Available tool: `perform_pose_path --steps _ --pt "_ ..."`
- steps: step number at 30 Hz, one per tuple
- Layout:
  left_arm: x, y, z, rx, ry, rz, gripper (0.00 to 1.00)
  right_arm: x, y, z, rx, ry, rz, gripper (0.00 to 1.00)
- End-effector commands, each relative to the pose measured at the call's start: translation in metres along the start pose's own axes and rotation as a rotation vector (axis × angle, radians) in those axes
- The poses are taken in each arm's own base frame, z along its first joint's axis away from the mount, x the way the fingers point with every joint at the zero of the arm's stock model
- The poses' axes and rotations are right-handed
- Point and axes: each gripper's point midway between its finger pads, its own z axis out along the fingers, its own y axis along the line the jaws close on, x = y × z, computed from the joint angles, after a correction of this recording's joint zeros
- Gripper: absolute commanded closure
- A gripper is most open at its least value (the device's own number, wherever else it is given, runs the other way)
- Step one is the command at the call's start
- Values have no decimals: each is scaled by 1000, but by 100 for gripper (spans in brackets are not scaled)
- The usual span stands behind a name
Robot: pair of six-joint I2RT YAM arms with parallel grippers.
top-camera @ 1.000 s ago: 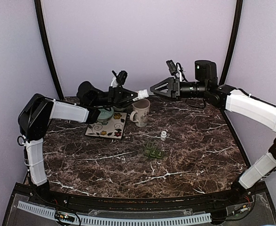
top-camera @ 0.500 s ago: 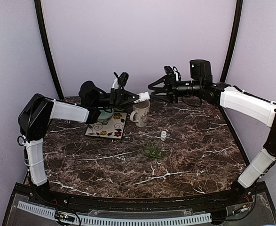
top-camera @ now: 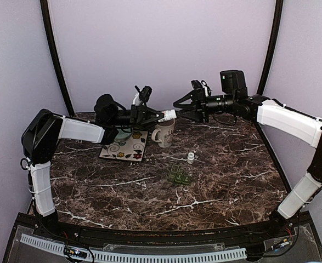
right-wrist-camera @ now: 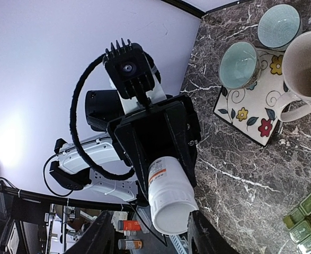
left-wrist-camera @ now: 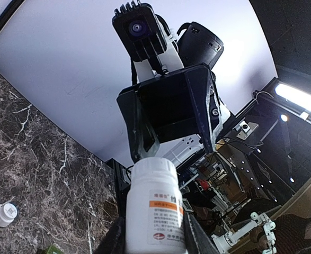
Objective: Sort the pills into containers
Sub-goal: Unscrew the lid of the pill bottle.
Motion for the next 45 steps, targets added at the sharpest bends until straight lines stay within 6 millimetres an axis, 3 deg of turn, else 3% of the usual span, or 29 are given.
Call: perform_pose_path --steps 1,6,10,20,34,39,45 --pt "-10 -32 4 37 8 93 100 -6 6 0 -2 -12 -36 53" --pt "-12 -32 5 37 9 100 100 -6 5 0 -3 -5 -36 53" --pt "-13 -33 5 36 10 103 100 -7 -7 8 16 10 -19 53" --pt "-14 -31 6 31 11 106 100 -6 -8 12 1 29 -18 55" --pt "-16 -29 6 30 7 95 100 -2 -2 16 -39 65 -50 92" --pt "-22 -40 7 76 -11 65 100 -1 13 12 -55 71 -281 100" --pt "-29 -57 6 129 -25 29 100 -3 18 4 -6 51 -576 100"
